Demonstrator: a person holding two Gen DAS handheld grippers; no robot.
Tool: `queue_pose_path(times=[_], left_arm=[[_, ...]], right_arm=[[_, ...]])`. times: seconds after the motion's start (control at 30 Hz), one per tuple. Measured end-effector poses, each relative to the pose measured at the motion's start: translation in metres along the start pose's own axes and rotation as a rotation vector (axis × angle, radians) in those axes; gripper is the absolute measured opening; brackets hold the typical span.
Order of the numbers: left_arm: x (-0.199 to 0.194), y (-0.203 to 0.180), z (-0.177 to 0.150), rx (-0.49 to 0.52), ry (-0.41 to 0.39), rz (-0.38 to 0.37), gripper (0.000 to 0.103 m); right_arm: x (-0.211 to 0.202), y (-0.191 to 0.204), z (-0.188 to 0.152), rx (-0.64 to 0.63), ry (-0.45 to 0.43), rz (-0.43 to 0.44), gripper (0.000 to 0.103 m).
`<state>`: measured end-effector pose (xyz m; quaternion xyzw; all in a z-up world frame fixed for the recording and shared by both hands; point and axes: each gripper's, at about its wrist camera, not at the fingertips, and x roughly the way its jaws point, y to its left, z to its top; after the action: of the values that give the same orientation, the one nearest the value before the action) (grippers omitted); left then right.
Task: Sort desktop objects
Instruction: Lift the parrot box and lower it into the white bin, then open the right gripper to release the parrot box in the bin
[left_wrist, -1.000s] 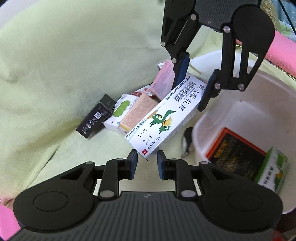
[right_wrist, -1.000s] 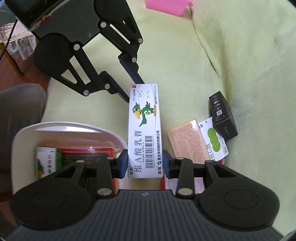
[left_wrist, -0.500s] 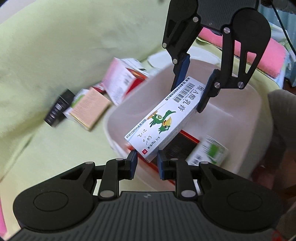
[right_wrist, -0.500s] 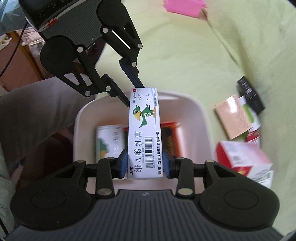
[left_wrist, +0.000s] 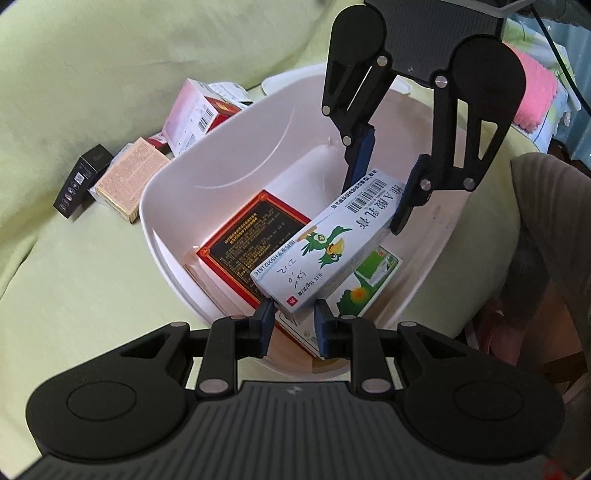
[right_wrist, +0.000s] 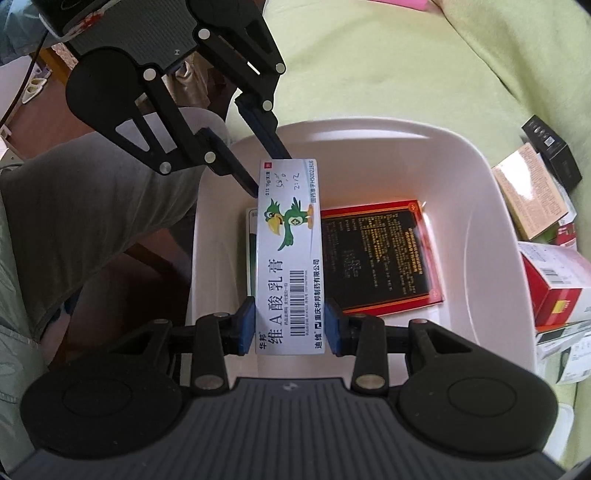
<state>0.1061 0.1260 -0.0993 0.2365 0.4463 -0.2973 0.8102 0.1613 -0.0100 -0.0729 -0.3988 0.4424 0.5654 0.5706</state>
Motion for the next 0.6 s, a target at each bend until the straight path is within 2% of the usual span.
queue_pose_path(times=[0.47,0.6], left_arm=[[-0.002,-0.006,-0.008,-0.023,0.024,0.0,0.029],[-0.006,-0.006,-0.008,-0.031,0.019,0.009,0.029]], right_arm=[[0.022,0.011,-0.001,-0.036,-0.009,0.035,0.035],[0.02,0.007,-0.007,0.002,-0.028,0.005,0.039]])
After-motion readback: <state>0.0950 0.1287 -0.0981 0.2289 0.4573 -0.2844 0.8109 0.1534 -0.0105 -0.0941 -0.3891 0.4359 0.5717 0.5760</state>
